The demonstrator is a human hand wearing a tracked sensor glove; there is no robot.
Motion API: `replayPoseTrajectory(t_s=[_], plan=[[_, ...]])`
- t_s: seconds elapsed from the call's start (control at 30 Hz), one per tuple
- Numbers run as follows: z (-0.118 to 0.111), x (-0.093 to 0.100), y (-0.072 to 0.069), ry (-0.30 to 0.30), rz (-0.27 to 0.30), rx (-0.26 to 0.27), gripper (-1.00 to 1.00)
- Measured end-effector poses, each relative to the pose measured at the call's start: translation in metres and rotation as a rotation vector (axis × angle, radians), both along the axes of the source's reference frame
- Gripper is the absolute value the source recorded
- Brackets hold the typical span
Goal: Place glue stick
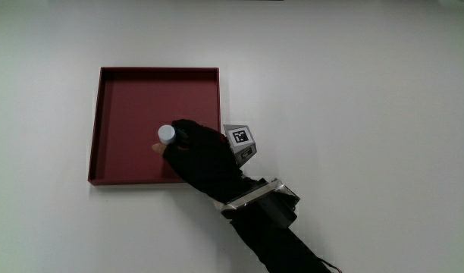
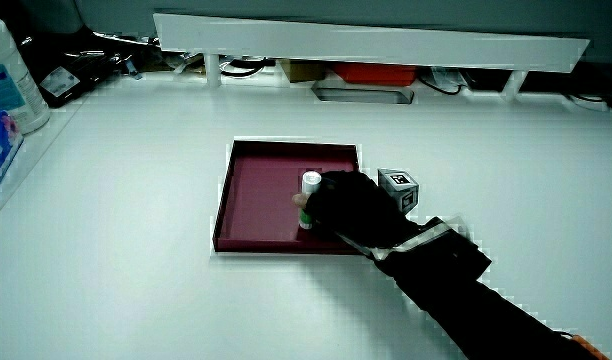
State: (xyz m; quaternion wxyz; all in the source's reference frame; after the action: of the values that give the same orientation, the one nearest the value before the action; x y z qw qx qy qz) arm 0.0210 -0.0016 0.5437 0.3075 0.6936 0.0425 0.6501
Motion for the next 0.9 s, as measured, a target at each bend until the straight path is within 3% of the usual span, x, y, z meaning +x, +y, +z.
replayPoseTrajectory(t_s=[0.2,0.37,0.4,0.43,0.47,0.5,0.53,0.57,0.77,0.8,0.83,0.87,0.9], plan=[[-0.003,0.0,0.001,0.014,0.001,0.029,-0.17],[-0.004,-0.001,0.001,0.009,-0.015,0.017,-0.31],[0.005,-0.001,0.001,-0.057,-0.054,-0.01,-0.34],[0.001,0.0,0.001,0.015,-0.001,0.028,-0.37],[0.006,-0.001,0.001,-0.056,-0.052,-0.008,-0.4],[-0.003,-0.001,0.001,0.004,-0.017,0.024,-0.43],[0.006,-0.001,0.001,-0.062,-0.056,-0.011,-0.46],[-0.001,0.0,0.002,0.014,-0.011,0.022,-0.49],[0.001,0.0,0.003,-0.004,-0.011,0.028,-0.66],[0.007,0.0,0.003,-0.064,-0.05,-0.022,-0.69],[0.005,0.001,0.004,-0.001,0.006,0.017,-0.71],[0.008,0.001,0.003,-0.074,-0.046,-0.018,-0.74],[0.003,0.002,0.004,-0.006,-0.002,0.013,-0.77]])
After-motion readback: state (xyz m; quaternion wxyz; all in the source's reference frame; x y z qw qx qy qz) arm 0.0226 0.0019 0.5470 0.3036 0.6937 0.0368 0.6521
